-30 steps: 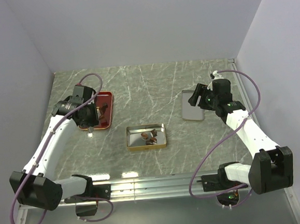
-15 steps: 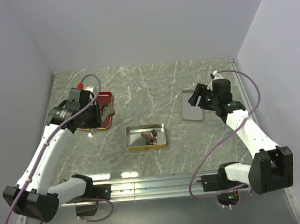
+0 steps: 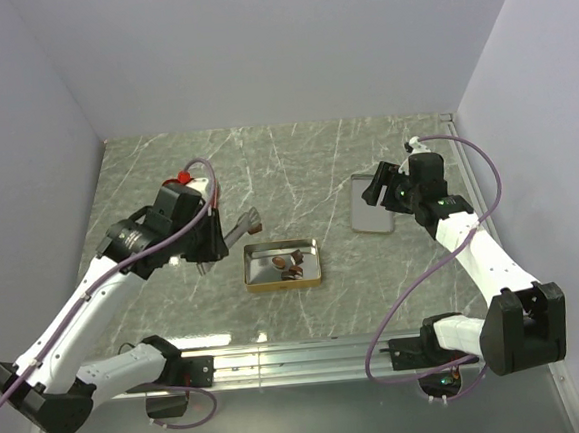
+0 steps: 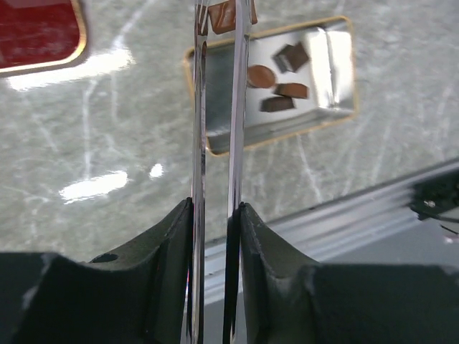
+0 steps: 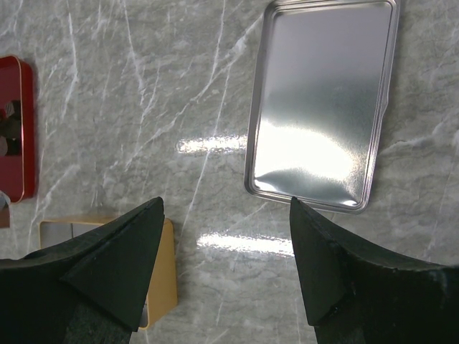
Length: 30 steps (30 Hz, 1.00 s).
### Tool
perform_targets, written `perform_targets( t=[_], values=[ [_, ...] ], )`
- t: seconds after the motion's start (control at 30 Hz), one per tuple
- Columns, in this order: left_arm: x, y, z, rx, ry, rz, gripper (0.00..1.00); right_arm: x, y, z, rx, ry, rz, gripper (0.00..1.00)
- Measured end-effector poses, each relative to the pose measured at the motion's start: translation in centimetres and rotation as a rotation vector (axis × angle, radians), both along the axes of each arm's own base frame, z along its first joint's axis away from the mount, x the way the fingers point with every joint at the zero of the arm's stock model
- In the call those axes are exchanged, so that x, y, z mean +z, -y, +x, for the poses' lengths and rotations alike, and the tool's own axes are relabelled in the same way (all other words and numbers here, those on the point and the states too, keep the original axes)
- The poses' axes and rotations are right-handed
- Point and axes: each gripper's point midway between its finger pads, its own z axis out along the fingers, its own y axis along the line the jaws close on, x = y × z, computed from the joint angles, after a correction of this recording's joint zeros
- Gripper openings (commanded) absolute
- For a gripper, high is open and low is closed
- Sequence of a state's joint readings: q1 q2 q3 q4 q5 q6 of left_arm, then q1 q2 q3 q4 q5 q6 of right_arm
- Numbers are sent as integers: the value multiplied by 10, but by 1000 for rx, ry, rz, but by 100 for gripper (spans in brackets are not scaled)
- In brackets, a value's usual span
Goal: Pack the chocolate
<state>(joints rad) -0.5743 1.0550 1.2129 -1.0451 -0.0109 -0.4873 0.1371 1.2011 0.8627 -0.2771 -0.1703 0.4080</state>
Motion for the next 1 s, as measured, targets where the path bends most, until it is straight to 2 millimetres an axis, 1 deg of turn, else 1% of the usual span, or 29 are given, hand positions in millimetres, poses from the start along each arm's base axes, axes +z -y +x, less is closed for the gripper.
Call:
perform_targets(
  t=[0.13,0.2,0.37,0.47,0.6,0.67,0.9,1.0],
  values=[
    [6,11,-13,-27,3,-42,35,0,0,0,0,0,1,78],
    [6,15,-20,-40,1,-56,35,0,0,0,-1,0,2,78],
    [-6,20,-37,-79,-43,-52,36,0,0,0,-2,0,2,78],
    [-14,24,-43,-103,-72,-29,38,0,0,0,-2,0,2,78],
    [-19,29,-43,-118,-85,-17,45,0,0,0,-3,-1,1,78],
    [-19,30,-42,-120,-87,-15,46,0,0,0,-3,-1,0,78],
    [-26,31,-38,-122,-98,12,43,-1,0,0,-3,-2,-1,78],
    [-24,31,-34,-117,-89,22,44,-1,0,0,-3,-4,-1,78]
  ],
)
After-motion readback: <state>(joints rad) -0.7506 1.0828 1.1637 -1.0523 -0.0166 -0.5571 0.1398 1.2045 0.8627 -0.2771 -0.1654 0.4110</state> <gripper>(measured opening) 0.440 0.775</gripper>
